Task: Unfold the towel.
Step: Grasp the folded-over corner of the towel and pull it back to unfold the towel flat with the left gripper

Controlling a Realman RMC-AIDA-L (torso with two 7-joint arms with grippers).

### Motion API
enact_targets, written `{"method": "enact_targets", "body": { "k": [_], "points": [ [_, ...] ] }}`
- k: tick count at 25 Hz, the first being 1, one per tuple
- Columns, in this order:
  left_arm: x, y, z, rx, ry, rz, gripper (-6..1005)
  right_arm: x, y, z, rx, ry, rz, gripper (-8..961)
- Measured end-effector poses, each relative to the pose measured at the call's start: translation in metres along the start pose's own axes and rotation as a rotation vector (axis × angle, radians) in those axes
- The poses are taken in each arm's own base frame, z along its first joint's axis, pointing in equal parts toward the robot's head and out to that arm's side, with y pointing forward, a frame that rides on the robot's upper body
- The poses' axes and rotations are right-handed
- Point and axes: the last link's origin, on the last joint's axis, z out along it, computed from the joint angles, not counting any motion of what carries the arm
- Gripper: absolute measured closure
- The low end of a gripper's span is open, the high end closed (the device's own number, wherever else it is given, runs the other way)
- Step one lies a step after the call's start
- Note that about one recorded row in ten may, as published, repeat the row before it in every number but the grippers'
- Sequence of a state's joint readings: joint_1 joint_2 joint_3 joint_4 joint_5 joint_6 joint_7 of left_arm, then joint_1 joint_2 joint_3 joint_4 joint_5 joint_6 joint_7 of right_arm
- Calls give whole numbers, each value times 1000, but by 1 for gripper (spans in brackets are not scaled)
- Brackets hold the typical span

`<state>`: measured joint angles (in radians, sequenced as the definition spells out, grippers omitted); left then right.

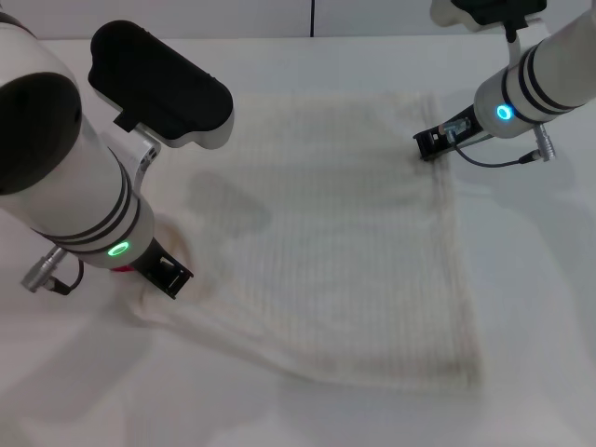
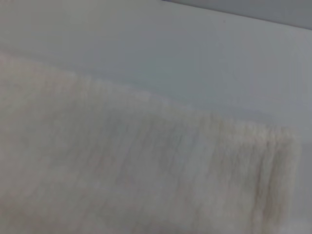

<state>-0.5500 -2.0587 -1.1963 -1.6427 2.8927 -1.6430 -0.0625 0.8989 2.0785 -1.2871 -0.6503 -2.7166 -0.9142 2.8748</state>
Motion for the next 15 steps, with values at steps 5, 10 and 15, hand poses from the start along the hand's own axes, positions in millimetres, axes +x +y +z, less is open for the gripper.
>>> {"method": "enact_targets", "body": {
  "k": [5, 10, 15],
  "points": [
    [-3, -5, 2, 2, -21, -21, 855, 0, 0, 0, 0, 1, -5, 939],
    [-9, -8, 6, 4, -59, -34, 826, 1, 0, 0, -1, 4, -9, 939],
    [-12, -10, 9, 7, -84, -51, 791, 1, 1, 0, -2, 4, -11, 939]
  ]
}}
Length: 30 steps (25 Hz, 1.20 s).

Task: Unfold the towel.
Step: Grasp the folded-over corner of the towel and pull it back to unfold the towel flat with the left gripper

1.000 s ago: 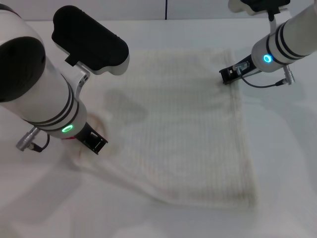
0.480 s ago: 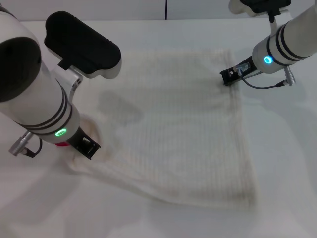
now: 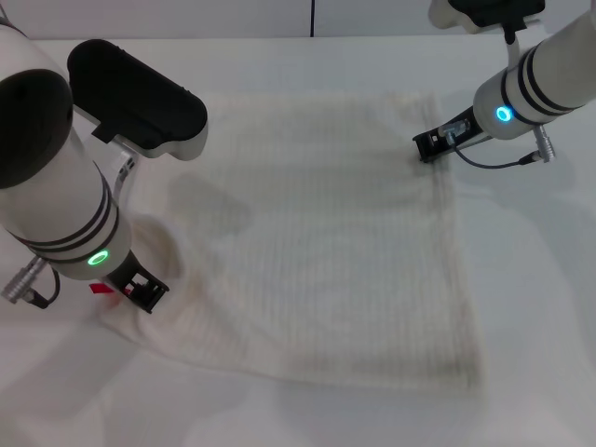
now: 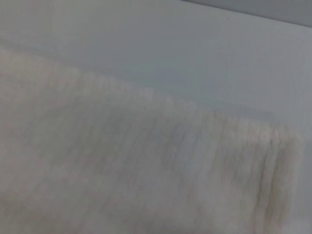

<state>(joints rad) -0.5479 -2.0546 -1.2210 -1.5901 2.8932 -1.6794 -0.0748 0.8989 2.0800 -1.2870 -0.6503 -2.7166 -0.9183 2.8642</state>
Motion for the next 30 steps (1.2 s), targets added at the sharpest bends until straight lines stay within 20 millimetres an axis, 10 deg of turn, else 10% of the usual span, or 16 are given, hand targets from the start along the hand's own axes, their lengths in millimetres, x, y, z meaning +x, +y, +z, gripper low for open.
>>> {"method": "enact_targets", "body": {
  "k": [9, 22, 30],
  "points": [
    [-6, -5, -3, 31, -27, -18, 581, 1, 0, 0, 0, 2, 2, 938],
    [29, 12, -26, 18, 132, 72, 572, 3, -1, 1, -1, 10, 3, 937],
    [29, -4, 8, 22, 67, 11, 567, 3, 0, 0, -4, 14, 1, 937]
  ]
}}
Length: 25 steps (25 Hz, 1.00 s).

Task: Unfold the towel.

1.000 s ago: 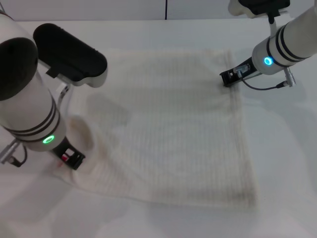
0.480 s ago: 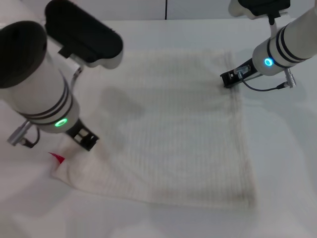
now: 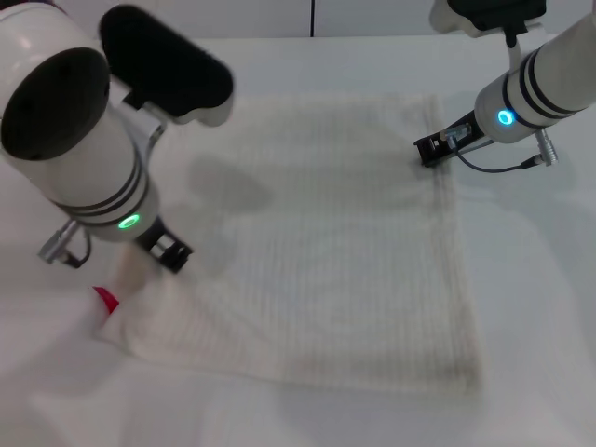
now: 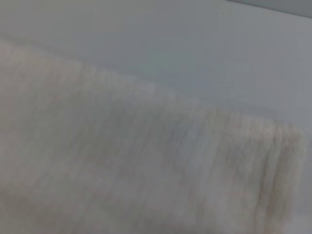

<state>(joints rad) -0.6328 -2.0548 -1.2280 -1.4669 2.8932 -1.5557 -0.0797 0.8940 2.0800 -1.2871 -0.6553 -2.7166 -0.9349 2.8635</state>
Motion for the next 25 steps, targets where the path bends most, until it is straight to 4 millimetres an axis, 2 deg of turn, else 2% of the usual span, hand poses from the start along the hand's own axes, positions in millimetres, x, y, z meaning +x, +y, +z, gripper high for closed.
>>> {"method": "enact_targets", "body": {
  "k": [10, 15, 18, 21, 25],
  "points": [
    [-23, -11, 3, 30, -112, -15, 560, -1, 0, 0, 0, -2, -2, 936],
    [-27, -16, 4, 40, -117, -24, 556, -3, -1, -4, 2, -23, 0, 936],
    [-18, -24, -7, 58, -41, -27, 554, -6, -5, -13, 5, -76, -1, 936],
    [2, -36, -22, 76, 112, -18, 552, -10, 1, -27, -14, -158, -36, 936],
    [29, -66, -35, 95, 395, -21, 550, -11, 11, -47, -3, -331, -111, 936]
  ]
}}
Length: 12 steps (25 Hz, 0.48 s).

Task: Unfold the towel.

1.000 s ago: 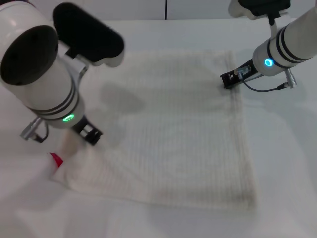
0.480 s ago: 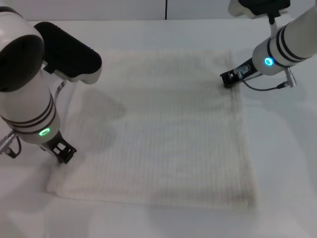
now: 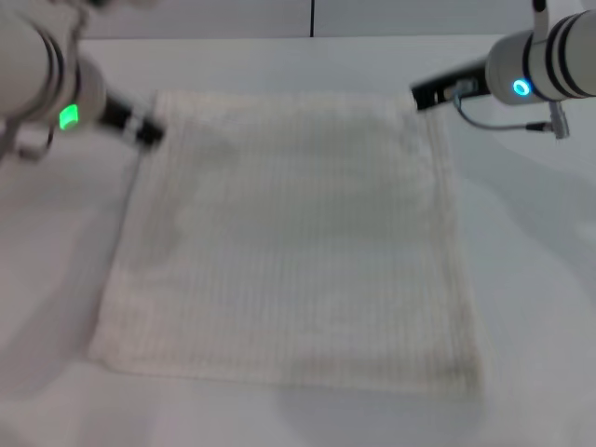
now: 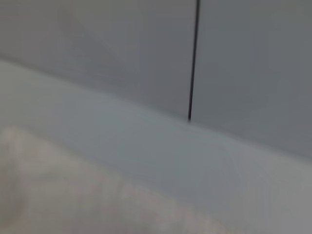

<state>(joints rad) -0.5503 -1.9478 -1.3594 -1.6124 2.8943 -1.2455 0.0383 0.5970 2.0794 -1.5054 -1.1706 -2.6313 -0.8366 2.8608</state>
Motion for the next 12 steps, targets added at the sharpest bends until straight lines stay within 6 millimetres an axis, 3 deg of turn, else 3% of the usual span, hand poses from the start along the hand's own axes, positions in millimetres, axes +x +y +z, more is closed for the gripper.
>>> {"method": "enact_targets", "body": {
  "k": [4, 6, 8, 9, 12],
  "points": [
    [8, -32, -3, 98, 371, -47, 547, 3, 14, -27, 33, -248, -83, 935],
    [-2, -55, -14, 254, 600, -65, 545, 7, 23, -38, 55, -374, -123, 935],
    [-11, -60, -17, 314, 674, -68, 544, 16, 27, -46, 93, -499, -130, 935],
    [-36, -68, -22, 425, 834, -112, 543, 23, 28, -48, 114, -546, -123, 935],
    [-71, -76, -24, 518, 968, -214, 541, 51, 25, -47, 193, -682, -97, 935]
  ]
}}
